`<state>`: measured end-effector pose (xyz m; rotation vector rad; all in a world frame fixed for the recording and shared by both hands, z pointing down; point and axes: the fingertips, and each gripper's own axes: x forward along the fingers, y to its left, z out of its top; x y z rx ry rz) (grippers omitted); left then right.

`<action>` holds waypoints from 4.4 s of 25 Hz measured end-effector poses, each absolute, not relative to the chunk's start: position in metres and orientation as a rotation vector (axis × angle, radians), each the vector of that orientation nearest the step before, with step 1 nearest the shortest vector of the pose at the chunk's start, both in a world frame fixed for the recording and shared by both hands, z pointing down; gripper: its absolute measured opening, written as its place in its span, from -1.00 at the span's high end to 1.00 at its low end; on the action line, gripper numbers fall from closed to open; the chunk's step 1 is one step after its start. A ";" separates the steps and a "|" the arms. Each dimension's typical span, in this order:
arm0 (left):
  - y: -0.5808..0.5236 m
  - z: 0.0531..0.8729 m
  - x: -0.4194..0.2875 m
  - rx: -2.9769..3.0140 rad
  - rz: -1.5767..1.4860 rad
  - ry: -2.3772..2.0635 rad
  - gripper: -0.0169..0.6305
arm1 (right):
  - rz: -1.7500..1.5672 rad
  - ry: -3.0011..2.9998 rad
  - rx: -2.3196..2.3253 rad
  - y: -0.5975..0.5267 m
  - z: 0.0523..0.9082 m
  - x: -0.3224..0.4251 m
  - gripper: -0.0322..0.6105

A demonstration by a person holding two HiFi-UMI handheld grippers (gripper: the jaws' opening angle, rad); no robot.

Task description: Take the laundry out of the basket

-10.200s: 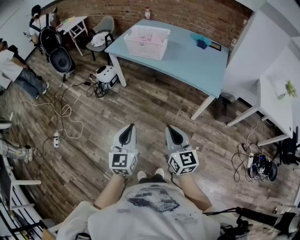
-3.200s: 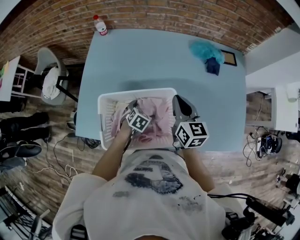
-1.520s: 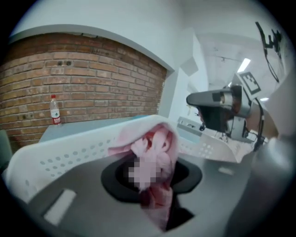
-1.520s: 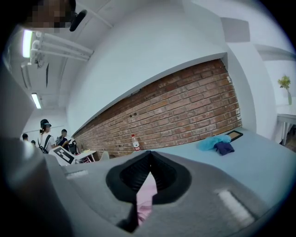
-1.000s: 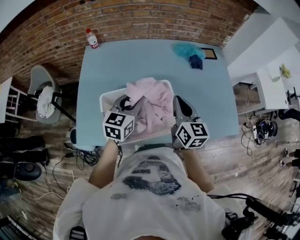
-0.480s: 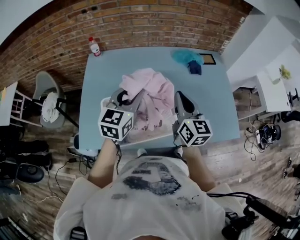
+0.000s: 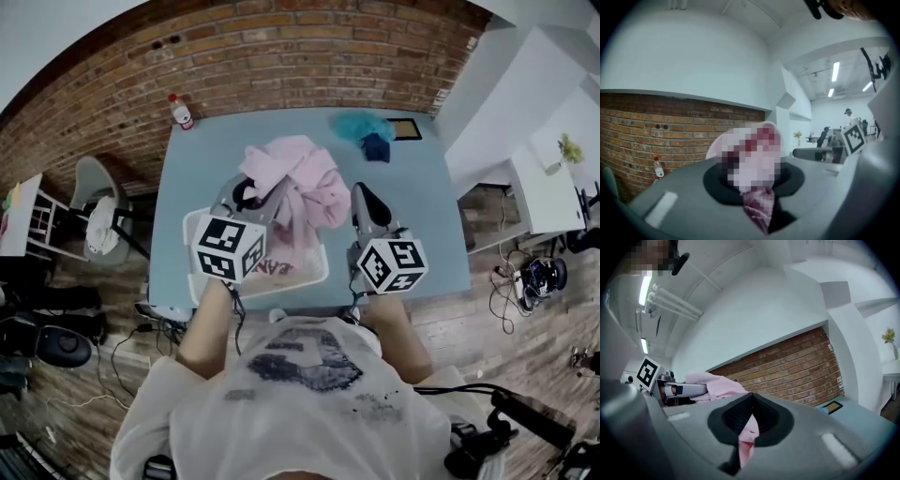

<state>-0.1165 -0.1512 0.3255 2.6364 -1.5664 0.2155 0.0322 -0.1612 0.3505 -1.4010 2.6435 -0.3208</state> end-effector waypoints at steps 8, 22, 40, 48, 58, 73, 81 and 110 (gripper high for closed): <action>-0.173 0.320 -0.034 2.692 0.219 -1.477 0.59 | -0.341 2.603 -1.443 -0.180 0.354 0.109 0.91; -0.210 0.363 0.116 2.709 0.271 -1.302 0.59 | -0.367 2.540 -1.572 -0.206 0.375 0.251 0.91; -0.234 0.488 0.196 2.509 0.422 -1.229 0.59 | -0.494 2.561 -1.667 -0.221 0.432 0.332 0.90; -0.240 0.538 0.205 2.431 0.496 -1.232 0.59 | -0.546 2.589 -1.662 -0.227 0.452 0.337 0.91; -0.256 0.595 0.196 2.313 0.613 -1.286 0.57 | -0.599 2.612 -1.638 -0.234 0.470 0.341 0.91; -0.264 0.640 0.167 2.228 0.687 -1.397 0.54 | -0.636 2.631 -1.613 -0.233 0.480 0.330 0.91; -0.266 0.643 0.152 2.128 0.649 -1.449 0.38 | -0.630 2.623 -1.615 -0.235 0.477 0.333 0.91; -0.248 0.524 0.146 2.252 0.359 -1.577 0.19 | -0.590 2.648 -1.543 -0.233 0.462 0.316 0.91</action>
